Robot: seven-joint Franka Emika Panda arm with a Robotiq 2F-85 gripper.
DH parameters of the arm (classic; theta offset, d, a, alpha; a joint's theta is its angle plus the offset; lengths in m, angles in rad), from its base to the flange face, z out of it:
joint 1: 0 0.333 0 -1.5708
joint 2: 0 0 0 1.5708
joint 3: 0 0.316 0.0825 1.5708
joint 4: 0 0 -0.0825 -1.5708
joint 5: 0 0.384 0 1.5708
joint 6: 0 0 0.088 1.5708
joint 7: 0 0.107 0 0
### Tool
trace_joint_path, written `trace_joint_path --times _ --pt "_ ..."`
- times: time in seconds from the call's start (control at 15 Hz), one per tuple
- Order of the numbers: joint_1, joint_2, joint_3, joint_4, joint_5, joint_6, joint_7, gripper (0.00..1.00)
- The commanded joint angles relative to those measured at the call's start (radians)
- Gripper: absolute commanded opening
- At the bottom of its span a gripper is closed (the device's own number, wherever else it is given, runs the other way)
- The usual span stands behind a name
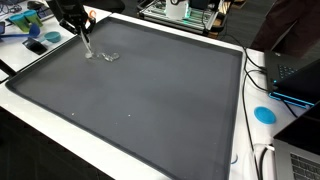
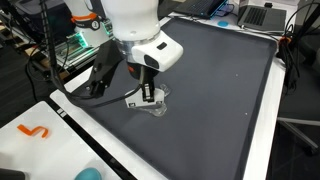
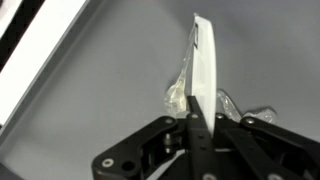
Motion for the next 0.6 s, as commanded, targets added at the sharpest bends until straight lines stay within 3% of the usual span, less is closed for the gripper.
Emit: trace_joint_path --times 0.0,0.53 --pt "0.003 -0.066 0.007 -0.036 -0.002 -0.035 -0.008 0.01" --pt "0.028 -0.105 0.017 -0.034 0.045 -0.008 0.042 0.01"
